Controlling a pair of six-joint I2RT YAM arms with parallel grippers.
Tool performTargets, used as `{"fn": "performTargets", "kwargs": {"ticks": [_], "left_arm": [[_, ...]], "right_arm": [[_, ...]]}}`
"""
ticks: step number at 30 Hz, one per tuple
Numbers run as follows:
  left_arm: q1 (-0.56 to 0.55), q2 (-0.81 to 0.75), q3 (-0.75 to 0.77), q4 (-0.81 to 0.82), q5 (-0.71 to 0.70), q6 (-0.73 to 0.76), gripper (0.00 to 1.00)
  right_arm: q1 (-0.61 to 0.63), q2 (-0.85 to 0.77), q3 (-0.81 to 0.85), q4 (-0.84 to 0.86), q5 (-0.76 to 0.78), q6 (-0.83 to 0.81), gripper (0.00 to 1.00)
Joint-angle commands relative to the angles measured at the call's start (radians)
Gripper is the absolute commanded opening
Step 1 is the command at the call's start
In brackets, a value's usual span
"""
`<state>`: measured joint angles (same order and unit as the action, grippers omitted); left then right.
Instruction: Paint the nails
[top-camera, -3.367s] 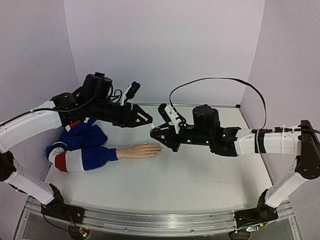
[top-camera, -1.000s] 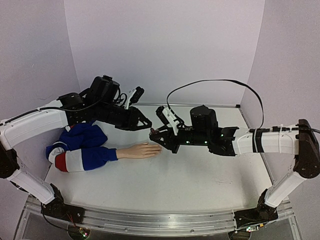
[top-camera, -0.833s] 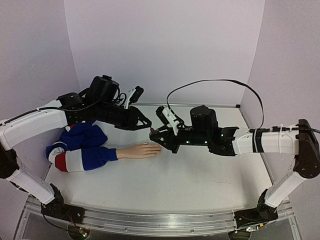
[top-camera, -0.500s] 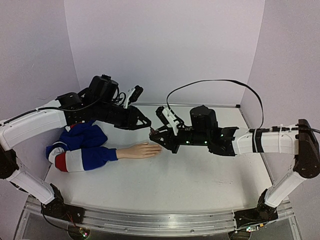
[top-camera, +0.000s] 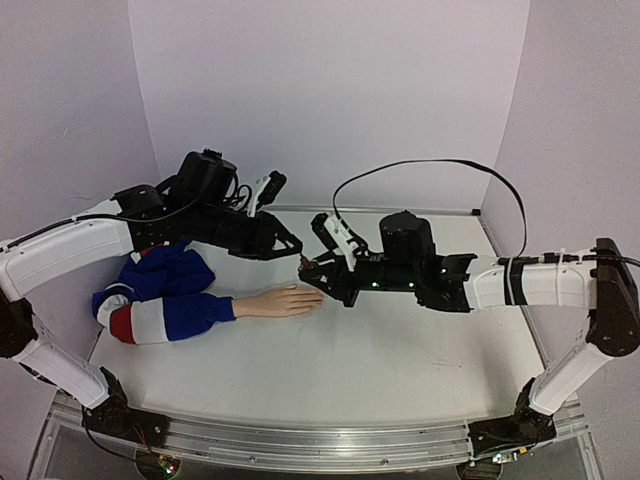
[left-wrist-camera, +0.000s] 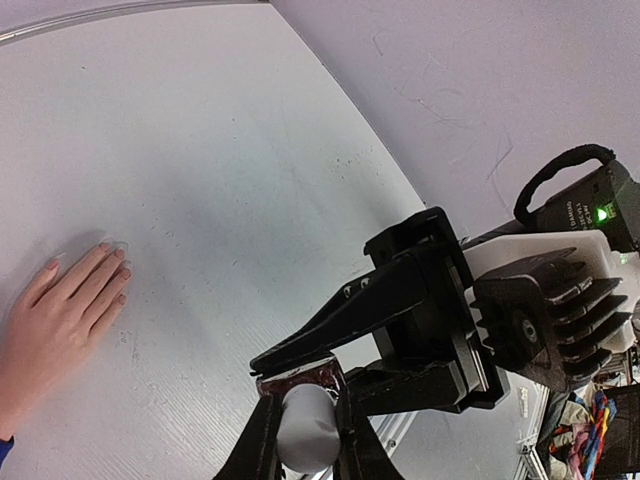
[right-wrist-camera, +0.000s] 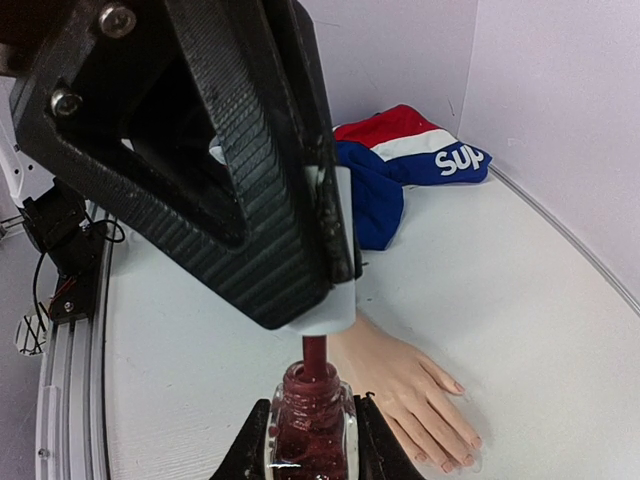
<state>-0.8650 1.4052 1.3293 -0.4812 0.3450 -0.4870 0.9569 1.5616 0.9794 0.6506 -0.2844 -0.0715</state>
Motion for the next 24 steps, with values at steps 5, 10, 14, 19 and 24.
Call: {"fn": "performTargets", "kwargs": {"ticks": [5,10,14,19,24], "left_arm": [[0.001,-0.058,0.015,0.041,0.009,0.016,0.0],[0.001,-0.066,0.009,0.041,0.005,0.016,0.0],[0.001,-0.072,0.005,0.042,-0.007,0.018,0.0],[0.001,-0.086,-0.005,0.04,-0.032,0.022,0.0],[0.001,-0.109,-0.017,0.041,-0.077,0.022,0.0]], "right_arm": [[0.002,0.012,0.034,0.061,-0.013,0.002,0.0],[0.002,0.008,0.029,0.066,-0.006,0.004,0.0],[0.003,-0.004,0.015,0.08,0.013,0.008,0.0],[0.003,-0.039,-0.027,0.11,0.057,0.015,0.0],[-0.004,-0.091,-0.1,0.14,0.134,0.026,0.0]]}}
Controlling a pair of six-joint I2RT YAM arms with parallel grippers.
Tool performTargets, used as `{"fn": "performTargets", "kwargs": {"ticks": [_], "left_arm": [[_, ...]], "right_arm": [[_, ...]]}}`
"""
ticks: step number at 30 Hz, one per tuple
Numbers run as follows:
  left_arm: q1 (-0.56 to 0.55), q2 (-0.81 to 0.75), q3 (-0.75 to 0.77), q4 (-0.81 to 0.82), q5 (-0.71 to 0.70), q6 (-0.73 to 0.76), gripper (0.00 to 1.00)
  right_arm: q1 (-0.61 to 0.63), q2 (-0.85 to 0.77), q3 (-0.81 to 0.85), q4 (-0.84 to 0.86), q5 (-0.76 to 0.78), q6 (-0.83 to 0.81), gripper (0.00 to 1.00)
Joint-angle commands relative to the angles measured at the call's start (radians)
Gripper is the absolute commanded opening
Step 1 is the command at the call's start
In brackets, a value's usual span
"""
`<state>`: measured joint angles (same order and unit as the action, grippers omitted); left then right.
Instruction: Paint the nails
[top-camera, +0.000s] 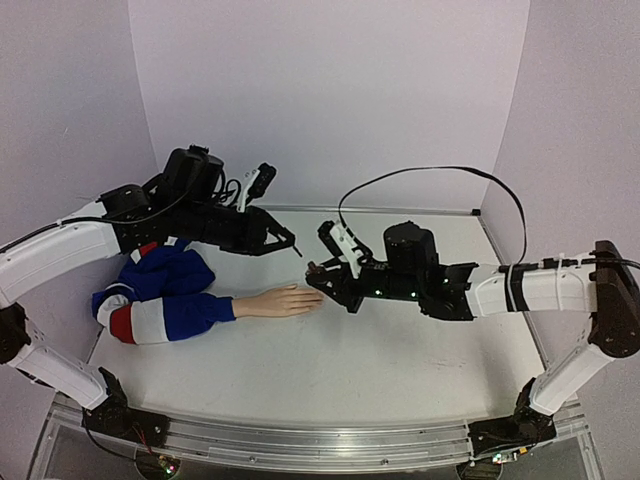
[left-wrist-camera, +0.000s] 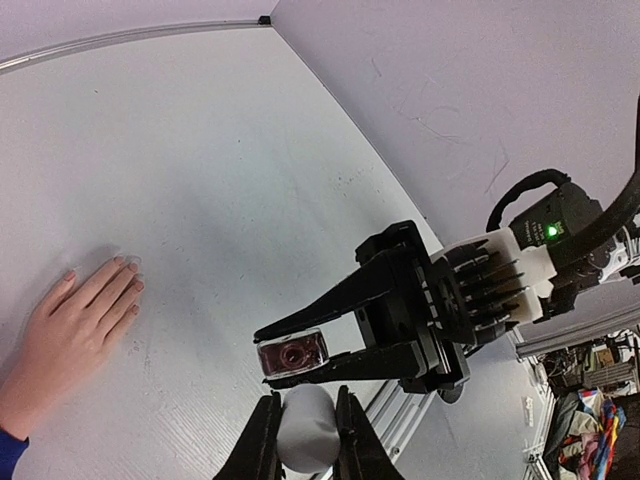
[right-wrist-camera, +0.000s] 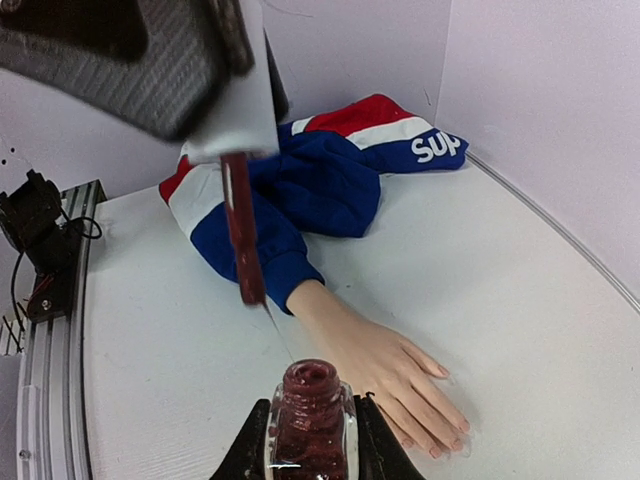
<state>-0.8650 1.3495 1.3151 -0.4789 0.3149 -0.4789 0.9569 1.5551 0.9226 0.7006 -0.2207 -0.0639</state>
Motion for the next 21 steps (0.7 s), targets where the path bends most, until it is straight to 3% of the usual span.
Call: {"fn": "performTargets", "kwargs": {"ticks": [1,12,21], "left_arm": [[0.001,-0.054,-0.005,0.039,-0.052,0.014,0.0],[0.0,0.062,-0.057,0.126,-0.073,-0.031,0.0],[-0.115,0.302,-0.068,0.212,-0.242,-0.047,0.0]], "right_arm": [[-0.014,-0.102,-0.065,0.097,0.081,0.024,0.0],[-0.235,-0.496,-0.335,0.161,0.22,0.029,0.0],[-0.258,-0.648,-0.396,0.091,0.314,-0.089,0.0]]}}
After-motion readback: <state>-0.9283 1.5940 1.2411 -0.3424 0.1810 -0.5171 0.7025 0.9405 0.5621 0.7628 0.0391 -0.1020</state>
